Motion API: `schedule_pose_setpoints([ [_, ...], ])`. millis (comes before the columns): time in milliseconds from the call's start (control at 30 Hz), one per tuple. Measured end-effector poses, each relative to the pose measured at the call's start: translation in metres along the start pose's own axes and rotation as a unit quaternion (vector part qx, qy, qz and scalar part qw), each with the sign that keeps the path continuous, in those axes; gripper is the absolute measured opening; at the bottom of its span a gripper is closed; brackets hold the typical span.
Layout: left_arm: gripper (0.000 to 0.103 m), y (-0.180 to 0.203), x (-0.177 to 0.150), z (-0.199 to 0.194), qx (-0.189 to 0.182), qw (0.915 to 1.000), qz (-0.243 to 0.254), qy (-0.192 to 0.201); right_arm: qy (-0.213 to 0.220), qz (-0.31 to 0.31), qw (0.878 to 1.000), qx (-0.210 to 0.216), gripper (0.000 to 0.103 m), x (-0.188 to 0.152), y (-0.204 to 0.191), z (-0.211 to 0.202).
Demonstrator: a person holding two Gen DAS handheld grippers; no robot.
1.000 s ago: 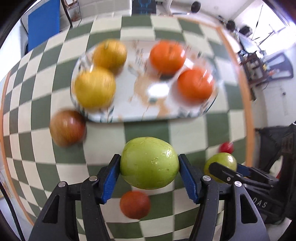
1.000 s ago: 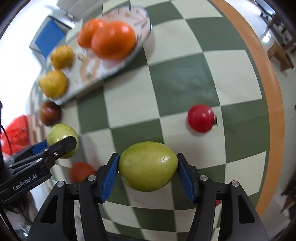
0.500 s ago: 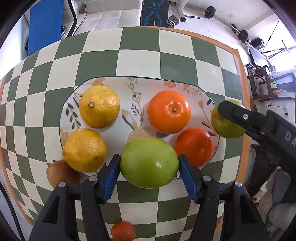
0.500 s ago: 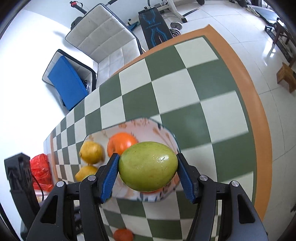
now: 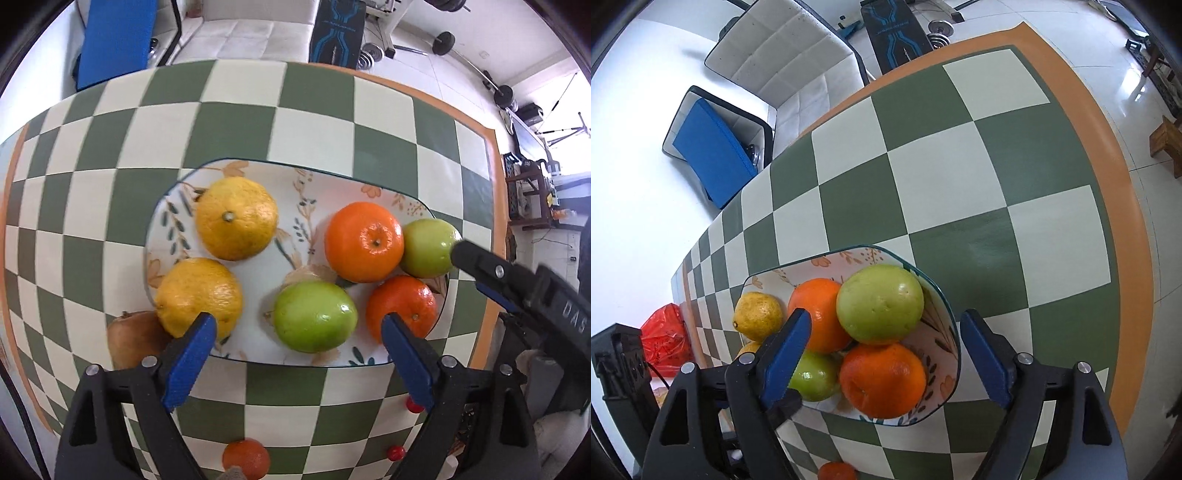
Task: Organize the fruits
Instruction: 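Set both green apples on the plate and open both tools, then lift both tools back from the plate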
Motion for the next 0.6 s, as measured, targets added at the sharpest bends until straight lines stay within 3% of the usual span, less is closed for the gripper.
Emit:
schedule_pose_setpoints([
  [67,0.091,-0.010,-0.003,-0.009,0.023,0.9995,-0.003,0.020,-0.003,-0.007,1.000,-0.016,0.094,-0.007,-0.002,-0.006],
  [167,0.091,-0.024,-0.011,-0.017,0.071,0.9965,0.002,0.044,0.002,-0.027,0.998,-0.051,0.095,-0.021,-0.004,-0.016],
  [233,0.091,-0.032,-0.017,-0.019,0.084,0.9952,0.007,0.049,0.005,-0.043,0.996,-0.075,0.096,-0.032,-0.005,-0.020],
  [367,0.091,-0.047,-0.028,-0.025,0.092,0.9939,0.010,0.059,0.015,-0.087,0.988,-0.130,0.096,-0.061,-0.013,-0.025],
  [600,0.091,-0.048,-0.045,-0.048,0.087,0.9909,0.023,0.100,0.036,-0.109,0.981,-0.158,0.096,-0.102,-0.028,-0.035],
])
Point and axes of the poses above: each gripper's, at about its wrist camera, not at the fingertips, and z roughly the way its jaws point, y to its right, x to its top, the point moved 2 cm from there along z, roughly the way its jaws point, and after that the axes turned 5 degrees about x, right-handed, at the moved point
